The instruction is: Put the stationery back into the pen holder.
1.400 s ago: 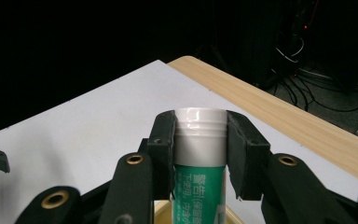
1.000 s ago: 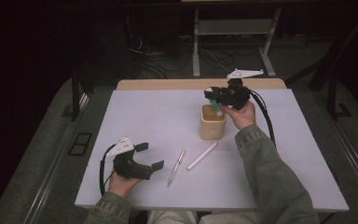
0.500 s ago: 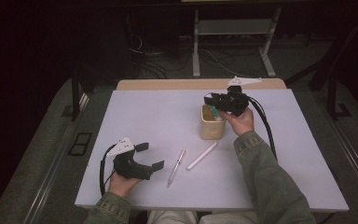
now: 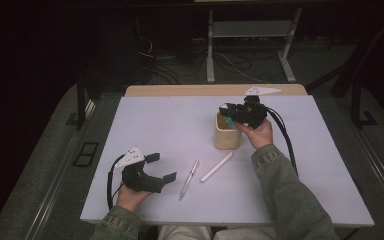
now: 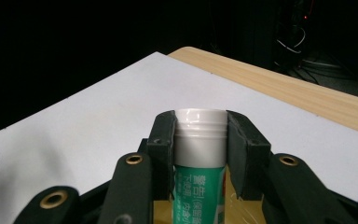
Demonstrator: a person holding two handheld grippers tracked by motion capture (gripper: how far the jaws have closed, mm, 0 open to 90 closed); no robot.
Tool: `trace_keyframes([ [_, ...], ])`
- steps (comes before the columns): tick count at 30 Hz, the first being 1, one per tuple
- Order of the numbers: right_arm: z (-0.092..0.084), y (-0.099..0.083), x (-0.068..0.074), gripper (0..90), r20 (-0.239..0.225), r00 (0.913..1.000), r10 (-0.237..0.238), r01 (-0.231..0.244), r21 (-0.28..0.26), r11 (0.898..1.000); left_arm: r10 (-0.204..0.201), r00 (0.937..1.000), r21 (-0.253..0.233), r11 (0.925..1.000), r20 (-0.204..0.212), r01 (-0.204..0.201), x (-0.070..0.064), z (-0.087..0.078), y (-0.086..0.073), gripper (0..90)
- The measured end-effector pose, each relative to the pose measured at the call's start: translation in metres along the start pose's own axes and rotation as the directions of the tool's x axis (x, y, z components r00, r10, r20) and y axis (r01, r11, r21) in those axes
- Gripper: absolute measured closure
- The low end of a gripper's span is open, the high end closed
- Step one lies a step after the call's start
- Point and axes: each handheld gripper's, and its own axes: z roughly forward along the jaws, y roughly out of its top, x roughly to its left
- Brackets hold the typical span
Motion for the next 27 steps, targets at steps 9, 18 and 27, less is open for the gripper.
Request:
trace_keyframes([
  [9, -0.008, 0.003, 0.003, 55.4, 0.007, 1.0, 0.004, -0.004, -0.01, 1.0, 0.001, 1.0, 0.004, 1.0, -0.001, -0.001, 0.0, 0.0, 0.0, 0.0],
  [18, -0.024, 0.009, 0.005, 41.3, 0.018, 0.9998, -0.004, 0.004, 0.009, 1.0, -0.002, 1.0, 0.003, 1.0, -0.002, 0.002, 0.0, 0.0, 0.0, 0.0],
  [27, -0.041, 0.011, 0.006, 28.2, 0.028, 0.9996, -0.001, 0.0, 0.051, 0.999, -0.003, 1.0, 0.003, 1.0, -0.004, 0.003, 0.0, 0.001, -0.001, 0.0],
])
